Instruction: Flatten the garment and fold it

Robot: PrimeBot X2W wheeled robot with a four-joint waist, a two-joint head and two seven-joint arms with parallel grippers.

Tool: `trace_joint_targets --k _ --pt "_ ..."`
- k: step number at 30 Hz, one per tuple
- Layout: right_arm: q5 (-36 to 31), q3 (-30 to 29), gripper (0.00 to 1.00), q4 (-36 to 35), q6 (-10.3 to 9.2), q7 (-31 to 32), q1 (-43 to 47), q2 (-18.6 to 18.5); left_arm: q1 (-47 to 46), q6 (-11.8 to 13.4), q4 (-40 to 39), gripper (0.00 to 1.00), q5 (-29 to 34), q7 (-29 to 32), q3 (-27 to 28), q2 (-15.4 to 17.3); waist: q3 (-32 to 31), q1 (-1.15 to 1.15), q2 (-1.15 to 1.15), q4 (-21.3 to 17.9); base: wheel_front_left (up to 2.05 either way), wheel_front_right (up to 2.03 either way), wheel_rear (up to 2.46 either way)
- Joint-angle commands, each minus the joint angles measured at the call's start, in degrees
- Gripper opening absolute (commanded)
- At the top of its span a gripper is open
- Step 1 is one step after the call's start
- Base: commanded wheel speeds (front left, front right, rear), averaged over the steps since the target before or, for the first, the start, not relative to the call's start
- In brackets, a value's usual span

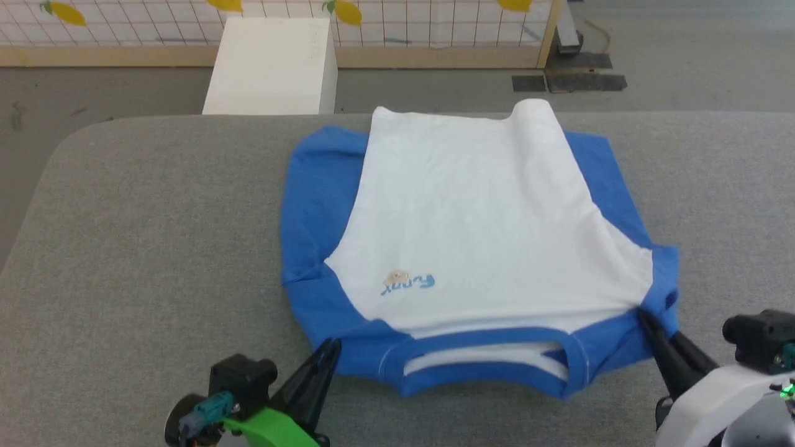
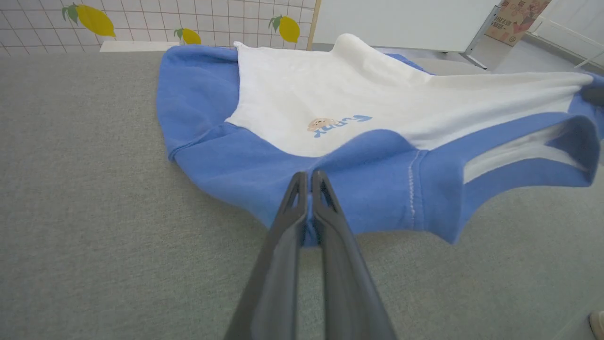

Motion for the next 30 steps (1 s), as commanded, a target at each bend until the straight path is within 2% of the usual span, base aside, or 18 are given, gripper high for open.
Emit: trace_joint_targets --k 1,12,21,25,30 --pt "0.4 -0.7 0.00 -0.5 -0.12 0.9 1.5 0.2 1.7 0.8 -0.4 0.00 -1.0 0.4 0.3 1.0 -1.5 0.01 0.00 0.0 0.00 0.00 0.00" --pt "2.6 -0.2 0.00 -3.2 -0.12 11.0 9.8 0.3 7.2 2.4 -4.6 0.00 -2.2 3.5 -1.0 2.9 -4.1 0.01 0.00 0.0 0.00 0.00 0.00" --pt "3.9 -0.3 0.00 -5.4 -0.12 14.8 13.4 0.6 9.8 2.8 -6.3 0.00 -2.9 4.8 -2.7 3.1 -3.9 0.01 0.00 -0.5 0.00 0.00 0.00" --pt "3.2 1.1 0.00 -4.0 -0.12 14.7 13.5 -0.2 9.0 1.7 -4.0 0.00 -3.8 5.5 -3.7 2.4 -3.1 0.01 0.00 -0.5 0.00 0.00 0.00" --pt "2.5 4.6 0.00 1.6 -0.12 14.2 12.3 -2.6 5.7 -1.4 2.9 0.00 -5.7 7.9 -5.2 1.4 -2.0 0.01 0.00 -0.3 0.00 0.00 0.00"
